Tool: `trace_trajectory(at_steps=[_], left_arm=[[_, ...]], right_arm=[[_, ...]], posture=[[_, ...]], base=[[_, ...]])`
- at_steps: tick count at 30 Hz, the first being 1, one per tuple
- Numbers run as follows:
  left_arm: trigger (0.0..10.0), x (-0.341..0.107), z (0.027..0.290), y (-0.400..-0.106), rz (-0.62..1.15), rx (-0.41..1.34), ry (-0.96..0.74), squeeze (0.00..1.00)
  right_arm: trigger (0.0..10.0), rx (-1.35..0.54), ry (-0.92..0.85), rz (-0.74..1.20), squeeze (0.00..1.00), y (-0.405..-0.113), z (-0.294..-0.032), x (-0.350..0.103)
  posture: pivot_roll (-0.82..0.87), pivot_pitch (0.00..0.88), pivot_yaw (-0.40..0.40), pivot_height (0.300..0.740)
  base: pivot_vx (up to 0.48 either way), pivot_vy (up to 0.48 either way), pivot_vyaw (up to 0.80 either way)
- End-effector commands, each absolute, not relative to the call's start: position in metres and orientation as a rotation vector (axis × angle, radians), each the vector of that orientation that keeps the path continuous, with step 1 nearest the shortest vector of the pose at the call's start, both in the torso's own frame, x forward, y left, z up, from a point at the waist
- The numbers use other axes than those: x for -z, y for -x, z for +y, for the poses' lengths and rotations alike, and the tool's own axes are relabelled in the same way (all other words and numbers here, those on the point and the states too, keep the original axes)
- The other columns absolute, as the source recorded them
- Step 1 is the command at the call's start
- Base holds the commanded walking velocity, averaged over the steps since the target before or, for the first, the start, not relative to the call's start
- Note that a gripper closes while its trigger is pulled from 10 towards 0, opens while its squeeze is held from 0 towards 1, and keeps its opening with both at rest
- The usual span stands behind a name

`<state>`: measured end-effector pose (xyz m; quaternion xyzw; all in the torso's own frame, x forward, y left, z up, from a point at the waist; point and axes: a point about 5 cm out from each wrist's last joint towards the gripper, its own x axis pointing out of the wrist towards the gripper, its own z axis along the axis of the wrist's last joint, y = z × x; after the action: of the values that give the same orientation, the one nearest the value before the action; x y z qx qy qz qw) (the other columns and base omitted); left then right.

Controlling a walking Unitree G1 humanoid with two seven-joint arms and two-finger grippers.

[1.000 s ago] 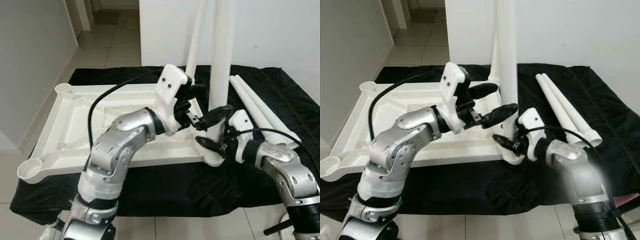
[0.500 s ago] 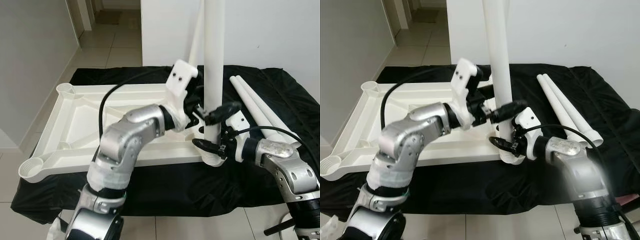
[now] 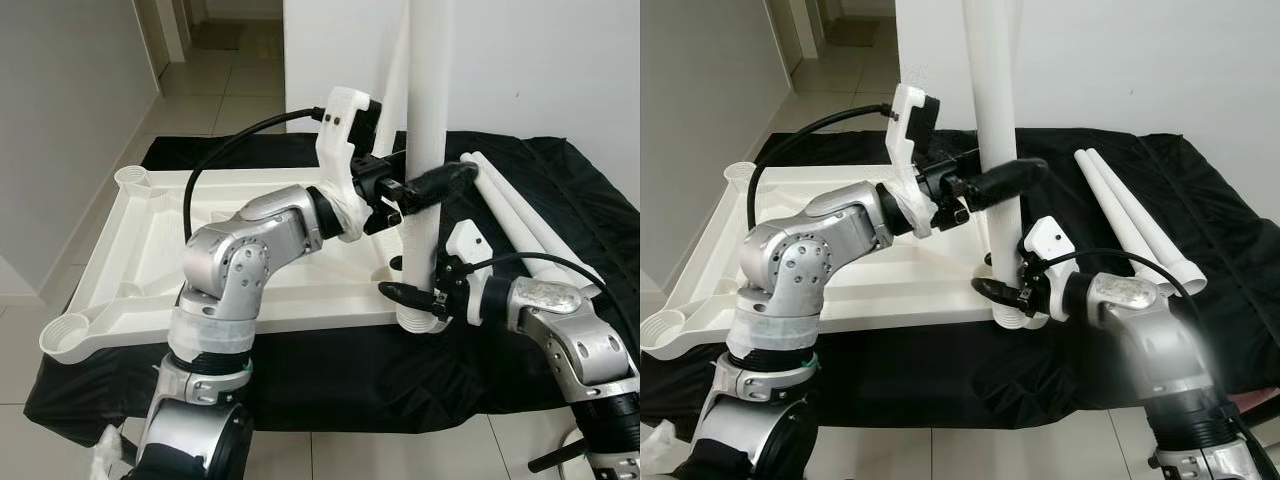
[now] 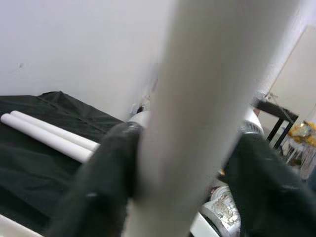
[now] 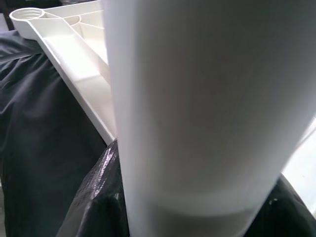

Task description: Building children table

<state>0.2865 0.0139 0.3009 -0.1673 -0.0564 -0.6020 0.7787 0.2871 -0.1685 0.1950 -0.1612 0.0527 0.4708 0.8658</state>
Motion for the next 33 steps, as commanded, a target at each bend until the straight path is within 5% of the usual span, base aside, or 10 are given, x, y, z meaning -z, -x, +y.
trace_trajectory(at_steps=[1, 11, 12, 13, 15, 16, 24, 25, 26, 33], left_arm=[[0.0, -0.307, 0.008, -0.283, -0.119, 1.355, 0.376, 0.0], [0.0, -0.31, 0.009, -0.287, -0.112, 1.323, 0.377, 0.0], [2.7, -0.31, 0.009, -0.288, -0.1, 1.307, 0.363, 0.0], [10.0, -0.309, 0.009, -0.29, -0.087, 1.29, 0.349, 0.0], [10.0, -0.309, 0.009, -0.291, -0.077, 1.281, 0.341, 0.0], [10.0, -0.309, 0.008, -0.292, -0.063, 1.261, 0.342, 0.0], [10.0, -0.321, 0.009, -0.304, -0.007, 1.155, 0.351, 0.0], [10.0, -0.325, 0.01, -0.306, -0.019, 1.141, 0.36, 0.0], [10.0, -0.329, 0.011, -0.308, -0.027, 1.124, 0.367, 0.0], [10.0, -0.339, 0.017, -0.318, -0.05, 1.028, 0.399, 0.0]], right_arm=[[10.0, -0.985, 0.339, 0.12, 0.0, -0.289, -0.169, -0.195], [10.0, -0.972, 0.334, 0.098, 0.0, -0.293, -0.168, -0.197], [10.0, -0.964, 0.33, 0.091, 0.0, -0.294, -0.168, -0.198], [10.0, -0.953, 0.316, 0.081, 0.78, -0.295, -0.168, -0.199], [10.0, -0.948, 0.307, 0.076, 0.78, -0.296, -0.168, -0.2], [10.0, -0.936, 0.292, 0.064, 1.0, -0.298, -0.168, -0.202], [10.0, -0.823, 0.269, -0.015, 1.0, -0.308, -0.169, -0.211], [10.0, -0.808, 0.258, -0.029, 0.71, -0.309, -0.169, -0.213], [10.0, -0.795, 0.247, -0.04, 0.0, -0.31, -0.168, -0.215], [10.0, -0.713, 0.206, -0.099, 0.0, -0.316, -0.16, -0.219]], posture=[[-0.03, 0.007, 0.017, 0.74], [-0.03, 0.011, 0.015, 0.74], [-0.03, 0.013, 0.014, 0.74], [-0.03, 0.013, 0.014, 0.74], [-0.03, 0.013, 0.014, 0.74], [-0.03, 0.015, 0.011, 0.74], [-0.03, 0.015, 0.01, 0.74], [-0.03, 0.014, 0.01, 0.74], [-0.03, 0.014, 0.01, 0.74], [-0.03, 0.011, 0.013, 0.74]], base=[[0.0, 0.0, 0.0], [0.0, 0.0, 0.0], [0.0, 0.0, 0.0], [0.0, 0.0, 0.0], [0.0, 0.0, 0.0], [0.0, 0.0, 0.0], [0.0, 0.0, 0.0], [0.0, 0.0, 0.0], [0.0, 0.0, 0.0], [0.0, 0.0, 0.0]])
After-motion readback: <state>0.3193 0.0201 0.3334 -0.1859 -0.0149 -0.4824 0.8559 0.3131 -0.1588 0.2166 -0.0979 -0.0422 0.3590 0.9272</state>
